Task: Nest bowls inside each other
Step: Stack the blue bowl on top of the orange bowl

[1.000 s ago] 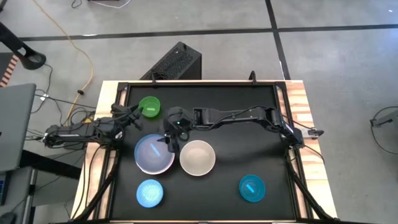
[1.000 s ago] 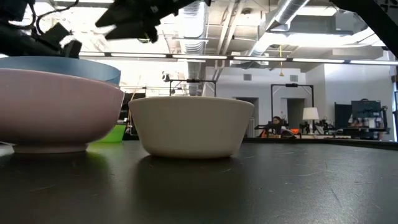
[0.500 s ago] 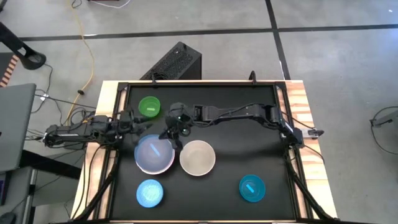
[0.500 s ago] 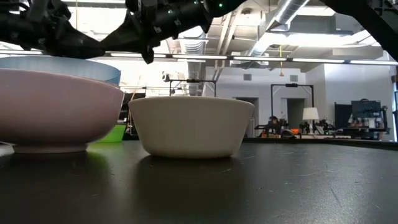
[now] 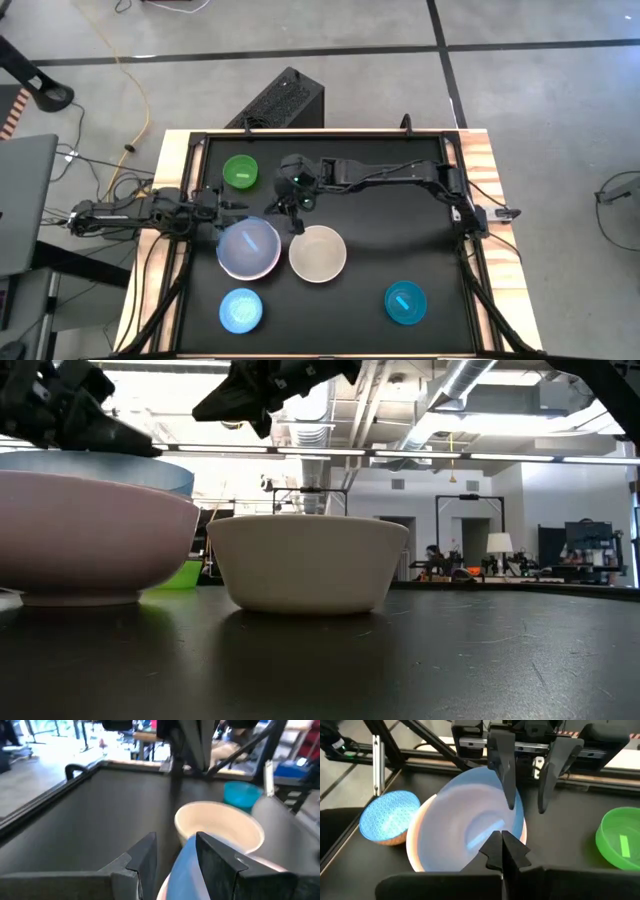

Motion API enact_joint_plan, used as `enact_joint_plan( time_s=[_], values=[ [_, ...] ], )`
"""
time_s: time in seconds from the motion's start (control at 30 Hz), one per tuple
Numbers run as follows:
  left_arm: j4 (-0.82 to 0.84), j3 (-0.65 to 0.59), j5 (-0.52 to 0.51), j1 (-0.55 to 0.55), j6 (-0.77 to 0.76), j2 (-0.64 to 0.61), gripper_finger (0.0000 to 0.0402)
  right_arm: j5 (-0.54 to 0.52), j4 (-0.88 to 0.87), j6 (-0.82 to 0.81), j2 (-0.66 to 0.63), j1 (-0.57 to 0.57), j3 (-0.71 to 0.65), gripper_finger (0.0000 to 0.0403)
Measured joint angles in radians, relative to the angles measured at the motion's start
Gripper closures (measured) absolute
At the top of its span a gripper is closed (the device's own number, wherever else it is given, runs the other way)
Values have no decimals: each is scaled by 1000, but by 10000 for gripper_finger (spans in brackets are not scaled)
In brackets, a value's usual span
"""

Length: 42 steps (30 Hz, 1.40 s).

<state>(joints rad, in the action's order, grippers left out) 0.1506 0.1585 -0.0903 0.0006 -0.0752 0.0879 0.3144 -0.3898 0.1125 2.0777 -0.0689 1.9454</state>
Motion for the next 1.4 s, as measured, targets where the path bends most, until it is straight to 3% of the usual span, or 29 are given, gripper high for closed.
enact_joint_plan(
  time_s=[0.43, 0.63, 0.83, 1.0, 1.13, 1.33, 1.4],
  values=[
    [-5, -19, -72, 0, 13, 32, 276, -3, -171, 1, -32, -20, 0, 394],
    [-16, -18, -79, 1, 12, 98, 276, -3, -288, -5, -83, -16, -1, 394],
    [-64, -19, -74, 1, 16, 160, 276, -3, -513, -51, -106, 8, 0, 394],
    [-85, -18, -74, 1, 16, 210, 276, -3, -533, -56, -96, 54, -1, 394],
    [-101, -18, -76, 1, 16, 238, 276, -2, -390, -19, -95, 90, -34, 394],
    [-96, -11, -79, 1, 26, 239, 276, 51, 166, -24, -67, 140, -185, 394],
    [-97, -2, -80, 1, 26, 240, 276, 50, 254, -30, -55, 165, -229, 394]
  ],
)
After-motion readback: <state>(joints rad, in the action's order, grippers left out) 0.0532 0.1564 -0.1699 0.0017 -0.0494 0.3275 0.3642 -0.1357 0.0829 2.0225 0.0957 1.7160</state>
